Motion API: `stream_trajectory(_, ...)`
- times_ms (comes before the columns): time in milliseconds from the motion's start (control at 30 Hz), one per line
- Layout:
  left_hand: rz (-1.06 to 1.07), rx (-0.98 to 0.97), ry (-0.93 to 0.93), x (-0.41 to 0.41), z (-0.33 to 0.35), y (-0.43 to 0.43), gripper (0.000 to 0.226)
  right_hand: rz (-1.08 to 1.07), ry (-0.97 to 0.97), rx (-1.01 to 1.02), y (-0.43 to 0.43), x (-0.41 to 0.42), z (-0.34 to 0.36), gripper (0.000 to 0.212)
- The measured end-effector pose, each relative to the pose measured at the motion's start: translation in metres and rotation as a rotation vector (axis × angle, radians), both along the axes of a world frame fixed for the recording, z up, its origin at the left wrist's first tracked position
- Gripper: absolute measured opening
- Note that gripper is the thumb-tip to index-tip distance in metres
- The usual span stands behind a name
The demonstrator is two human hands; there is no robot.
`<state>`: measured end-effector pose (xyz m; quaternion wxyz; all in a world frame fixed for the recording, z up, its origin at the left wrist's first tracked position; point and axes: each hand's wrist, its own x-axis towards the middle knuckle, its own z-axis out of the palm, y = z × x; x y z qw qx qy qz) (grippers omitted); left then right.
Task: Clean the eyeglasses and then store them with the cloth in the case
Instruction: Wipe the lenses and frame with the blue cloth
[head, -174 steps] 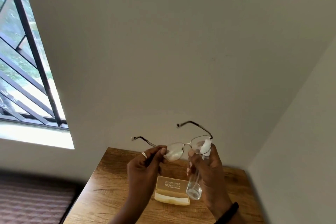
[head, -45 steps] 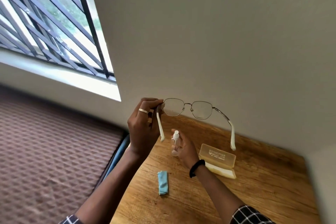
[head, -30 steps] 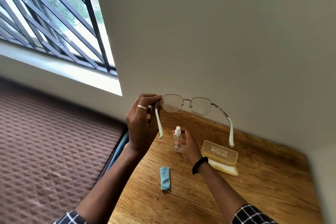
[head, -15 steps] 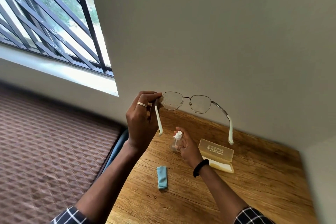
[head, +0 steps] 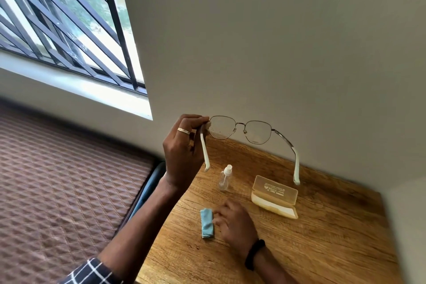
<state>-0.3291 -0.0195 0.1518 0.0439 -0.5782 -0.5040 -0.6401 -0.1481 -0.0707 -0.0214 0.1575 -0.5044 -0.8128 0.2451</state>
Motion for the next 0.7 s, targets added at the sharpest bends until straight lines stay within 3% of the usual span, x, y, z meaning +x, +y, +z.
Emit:
stream_trajectory(67, -0.015, 0.000, -0.007, 0.002, -0.001, 0.000, 0.005, 0.082, -0.106, -0.062, 0.001, -0.004, -0.005, 0.028)
stream_trajectory(200, -0.024, 0.000, -0.014, 0.005, 0.000, -0.001, 0.003, 0.164, -0.308, 0.017, 0.002, -0.012, -0.012, 0.037)
stream_trajectory(433, -0.057, -0.001, -0.012, 0.016, 0.006, 0.001, 0.003, 0.284, -0.427, 0.209, -0.018, -0.014, -0.016, 0.015)
stream_trajectory(567, -0.094, 0.007, -0.006, 0.025, 0.010, 0.001, 0.009, 0.053, -0.184, 0.144, -0.021, 0.002, 0.004, 0.011)
stream_trajectory(700, -0.108, 0.001, 0.023, 0.042, 0.016, 0.003, 0.002, -0.262, 0.149, 0.215, -0.014, 0.027, 0.080, 0.011)
